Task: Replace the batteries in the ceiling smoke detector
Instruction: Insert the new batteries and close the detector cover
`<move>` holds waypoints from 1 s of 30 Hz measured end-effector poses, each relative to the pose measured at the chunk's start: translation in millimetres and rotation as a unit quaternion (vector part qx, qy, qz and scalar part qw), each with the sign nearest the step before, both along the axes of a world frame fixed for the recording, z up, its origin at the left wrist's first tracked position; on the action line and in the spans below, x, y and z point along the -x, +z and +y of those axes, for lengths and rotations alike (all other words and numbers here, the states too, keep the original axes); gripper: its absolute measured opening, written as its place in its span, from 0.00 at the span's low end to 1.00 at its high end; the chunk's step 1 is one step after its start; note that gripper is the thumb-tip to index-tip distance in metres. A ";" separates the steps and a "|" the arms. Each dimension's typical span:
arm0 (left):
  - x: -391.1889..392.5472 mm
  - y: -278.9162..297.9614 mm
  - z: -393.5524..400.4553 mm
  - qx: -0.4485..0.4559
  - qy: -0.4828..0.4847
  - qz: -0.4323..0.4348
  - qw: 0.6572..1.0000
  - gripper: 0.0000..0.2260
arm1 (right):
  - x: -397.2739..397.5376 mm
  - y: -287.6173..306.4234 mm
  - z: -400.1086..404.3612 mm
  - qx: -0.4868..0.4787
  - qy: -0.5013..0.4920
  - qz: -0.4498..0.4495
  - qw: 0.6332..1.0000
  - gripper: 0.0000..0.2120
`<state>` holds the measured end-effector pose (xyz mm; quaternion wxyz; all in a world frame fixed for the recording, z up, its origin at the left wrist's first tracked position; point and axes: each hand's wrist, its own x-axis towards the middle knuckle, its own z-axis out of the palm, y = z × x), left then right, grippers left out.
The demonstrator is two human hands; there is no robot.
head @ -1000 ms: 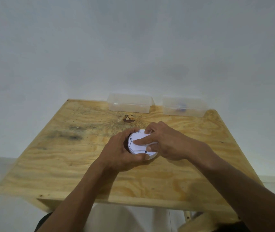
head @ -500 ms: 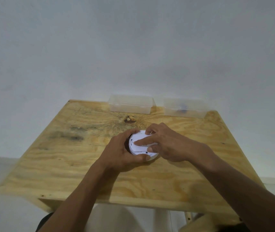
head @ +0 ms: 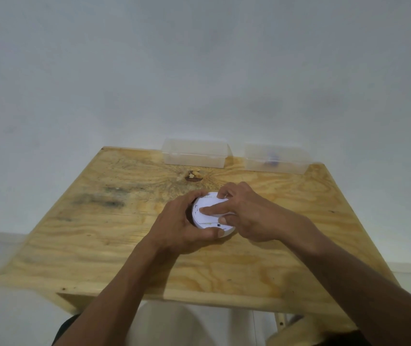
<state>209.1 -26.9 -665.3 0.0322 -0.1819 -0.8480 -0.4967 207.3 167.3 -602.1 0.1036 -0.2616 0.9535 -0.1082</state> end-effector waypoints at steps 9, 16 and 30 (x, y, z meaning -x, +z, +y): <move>-4.6 1.2 5.6 -0.017 0.023 0.000 1.000 0.31 | -12.3 -5.9 -7.5 0.018 -0.059 0.034 0.998 0.19; -9.9 5.2 5.3 -0.008 0.027 -0.016 0.999 0.30 | -15.8 7.7 -8.2 0.059 -0.087 0.011 0.994 0.16; -19.0 5.8 -15.8 0.016 -0.025 -0.047 0.998 0.37 | -34.4 0.0 0.3 0.065 -0.088 0.019 0.994 0.23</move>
